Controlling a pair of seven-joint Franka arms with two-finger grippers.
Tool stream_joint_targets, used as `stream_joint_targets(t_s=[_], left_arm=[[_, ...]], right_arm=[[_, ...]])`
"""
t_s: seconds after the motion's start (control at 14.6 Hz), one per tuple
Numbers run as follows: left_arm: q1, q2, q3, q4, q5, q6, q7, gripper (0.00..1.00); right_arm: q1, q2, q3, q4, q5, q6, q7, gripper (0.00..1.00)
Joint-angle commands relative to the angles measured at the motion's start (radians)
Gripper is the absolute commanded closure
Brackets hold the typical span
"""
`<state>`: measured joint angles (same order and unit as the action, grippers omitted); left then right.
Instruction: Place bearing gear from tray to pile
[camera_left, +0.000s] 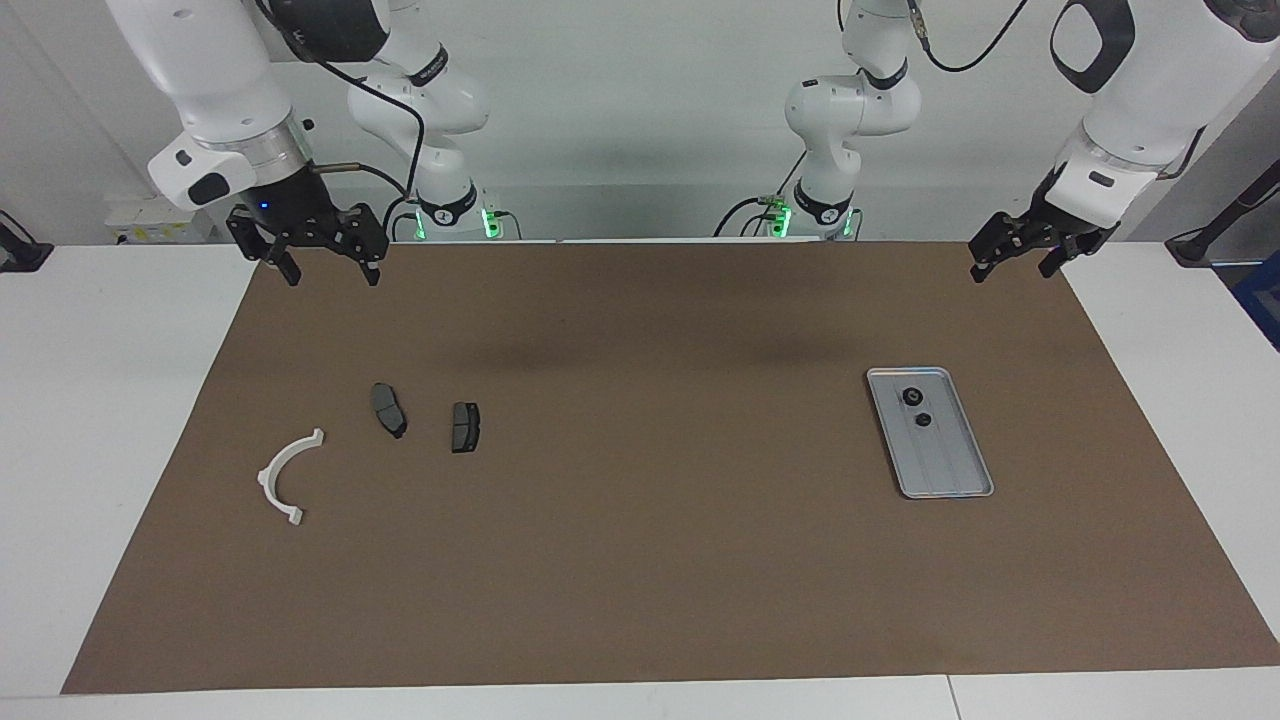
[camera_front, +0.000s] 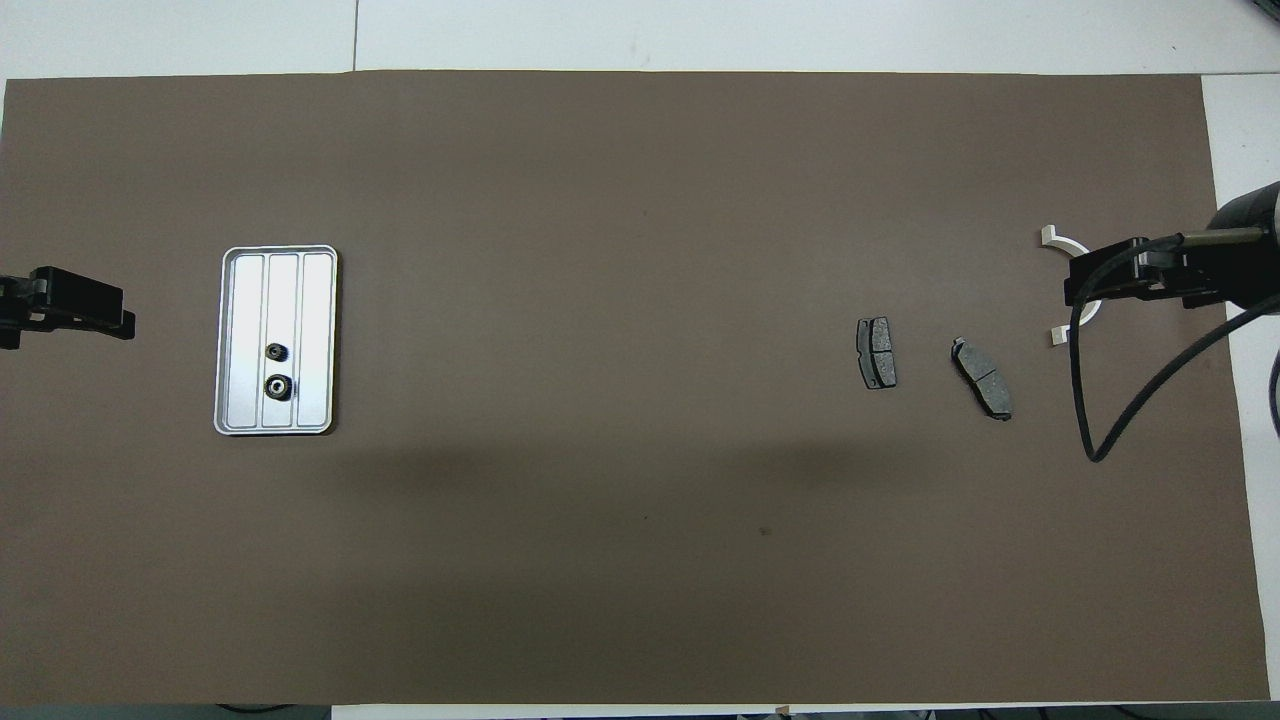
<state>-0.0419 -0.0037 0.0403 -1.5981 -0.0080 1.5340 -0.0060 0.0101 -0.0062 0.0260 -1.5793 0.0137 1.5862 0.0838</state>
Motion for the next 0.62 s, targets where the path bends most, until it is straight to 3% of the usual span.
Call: stream_joint_targets(t_s=[0.0, 0.55], left_arm=[[-0.003, -0.007, 0.003, -0.02, -0.006, -0.012, 0.009, 0.0], [-0.039, -0.032, 0.003, -0.059, 0.002, 0.035, -0.022, 0.0]], right_arm=[[-0.009, -0.017, 0.006, -0.016, -0.008, -0.006, 0.013, 0.0], [-0.007, -0.015, 0.006, -0.016, 0.002, 0.005, 0.019, 0.0]])
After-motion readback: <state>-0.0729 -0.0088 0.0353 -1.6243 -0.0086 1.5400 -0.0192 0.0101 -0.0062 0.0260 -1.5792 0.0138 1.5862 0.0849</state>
